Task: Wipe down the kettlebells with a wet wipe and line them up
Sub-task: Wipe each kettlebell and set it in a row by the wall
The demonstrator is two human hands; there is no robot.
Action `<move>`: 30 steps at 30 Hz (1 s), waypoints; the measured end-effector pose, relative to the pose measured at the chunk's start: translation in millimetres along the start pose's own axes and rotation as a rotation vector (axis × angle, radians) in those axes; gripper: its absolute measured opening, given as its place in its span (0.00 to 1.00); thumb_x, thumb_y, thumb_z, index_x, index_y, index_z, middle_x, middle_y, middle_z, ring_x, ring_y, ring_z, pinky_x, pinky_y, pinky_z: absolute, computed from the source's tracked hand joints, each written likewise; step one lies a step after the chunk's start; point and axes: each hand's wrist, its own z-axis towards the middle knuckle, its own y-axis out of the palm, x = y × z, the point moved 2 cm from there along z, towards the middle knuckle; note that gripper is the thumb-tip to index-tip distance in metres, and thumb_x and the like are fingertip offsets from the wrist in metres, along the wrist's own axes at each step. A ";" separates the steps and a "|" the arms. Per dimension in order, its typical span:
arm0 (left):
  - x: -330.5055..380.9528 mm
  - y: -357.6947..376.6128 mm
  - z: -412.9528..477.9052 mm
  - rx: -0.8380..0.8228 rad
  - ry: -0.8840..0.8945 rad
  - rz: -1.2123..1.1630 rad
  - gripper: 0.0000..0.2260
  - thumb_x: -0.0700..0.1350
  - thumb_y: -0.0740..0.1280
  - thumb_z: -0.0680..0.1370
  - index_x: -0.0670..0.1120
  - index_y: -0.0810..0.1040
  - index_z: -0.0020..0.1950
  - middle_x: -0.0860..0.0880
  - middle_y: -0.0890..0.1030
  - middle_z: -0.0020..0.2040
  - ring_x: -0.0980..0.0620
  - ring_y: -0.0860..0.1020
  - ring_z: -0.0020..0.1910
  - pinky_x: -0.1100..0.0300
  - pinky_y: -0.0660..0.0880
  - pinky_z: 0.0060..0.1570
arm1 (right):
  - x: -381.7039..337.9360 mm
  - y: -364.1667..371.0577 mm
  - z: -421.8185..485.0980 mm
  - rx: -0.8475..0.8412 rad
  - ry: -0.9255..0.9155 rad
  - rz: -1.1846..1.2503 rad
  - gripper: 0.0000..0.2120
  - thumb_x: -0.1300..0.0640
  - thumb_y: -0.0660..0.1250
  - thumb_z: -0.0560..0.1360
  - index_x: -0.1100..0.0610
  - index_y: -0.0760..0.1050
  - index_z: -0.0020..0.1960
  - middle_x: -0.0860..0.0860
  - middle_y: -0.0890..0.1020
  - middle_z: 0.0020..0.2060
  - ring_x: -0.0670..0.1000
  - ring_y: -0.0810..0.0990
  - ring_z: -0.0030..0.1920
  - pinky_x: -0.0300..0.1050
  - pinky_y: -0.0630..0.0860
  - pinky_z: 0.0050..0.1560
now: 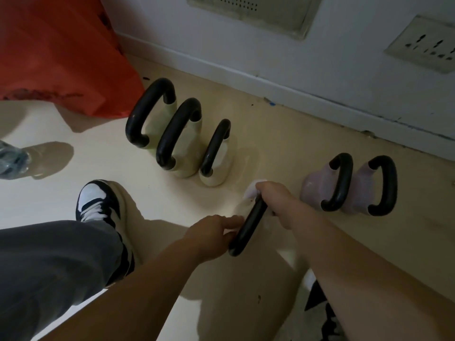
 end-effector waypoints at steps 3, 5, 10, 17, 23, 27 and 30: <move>-0.2 -1.0 -1.4 0.021 0.019 0.073 0.21 0.54 0.59 0.81 0.69 0.68 0.73 0.55 0.79 0.67 0.50 0.78 0.64 0.51 0.76 0.63 | -0.1 4.5 -1.4 0.062 0.003 0.069 0.07 0.60 0.65 0.75 0.59 0.81 0.47 0.58 0.78 0.48 0.57 0.73 0.43 0.45 0.69 0.38; 4.5 -1.8 -2.2 0.025 0.025 0.129 0.18 0.52 0.58 0.82 0.67 0.71 0.70 0.54 0.81 0.60 0.50 0.79 0.58 0.52 0.77 0.56 | 11.4 26.2 -11.6 0.284 -0.176 -0.004 0.14 0.56 0.58 0.80 0.59 0.82 0.53 0.57 0.80 0.57 0.56 0.77 0.55 0.46 0.71 0.51; 9.9 -0.9 -1.0 -0.017 0.020 0.332 0.09 0.45 0.61 0.81 0.44 0.78 0.57 0.46 0.81 0.54 0.48 0.79 0.52 0.56 0.77 0.54 | 45.0 99.6 -79.9 0.480 -0.584 -0.112 0.25 0.48 0.52 0.83 0.54 0.70 0.76 0.31 0.47 0.78 0.43 0.49 0.81 0.49 0.57 0.80; 7.2 2.9 -4.7 0.029 0.043 0.141 0.17 0.47 0.58 0.82 0.60 0.73 0.70 0.51 0.81 0.58 0.48 0.79 0.56 0.51 0.77 0.55 | 18.0 39.7 -17.2 0.374 -0.313 -0.135 0.19 0.54 0.54 0.85 0.62 0.78 0.65 0.56 0.75 0.68 0.57 0.70 0.72 0.52 0.70 0.70; 9.9 -1.2 -6.6 -0.016 0.033 0.192 0.22 0.47 0.57 0.83 0.64 0.64 0.76 0.51 0.78 0.62 0.47 0.77 0.59 0.48 0.76 0.59 | 19.4 13.3 -0.8 0.206 -0.074 0.060 0.21 0.53 0.53 0.85 0.65 0.79 0.62 0.60 0.78 0.55 0.59 0.77 0.53 0.52 0.74 0.57; 18.1 -10.6 -5.4 -0.028 0.043 0.242 0.12 0.45 0.61 0.82 0.50 0.77 0.64 0.47 0.81 0.54 0.46 0.79 0.51 0.53 0.78 0.52 | 24.5 86.3 -65.0 0.515 -0.418 0.125 0.26 0.53 0.51 0.86 0.58 0.54 0.82 0.51 0.52 0.83 0.50 0.52 0.82 0.47 0.53 0.80; 19.3 -9.5 -4.9 -0.034 0.066 0.237 0.13 0.46 0.63 0.82 0.47 0.78 0.66 0.47 0.82 0.55 0.50 0.78 0.49 0.60 0.73 0.47 | 24.8 102.4 -77.7 0.477 -0.368 0.284 0.26 0.49 0.48 0.85 0.47 0.46 0.81 0.44 0.41 0.83 0.46 0.46 0.82 0.47 0.50 0.82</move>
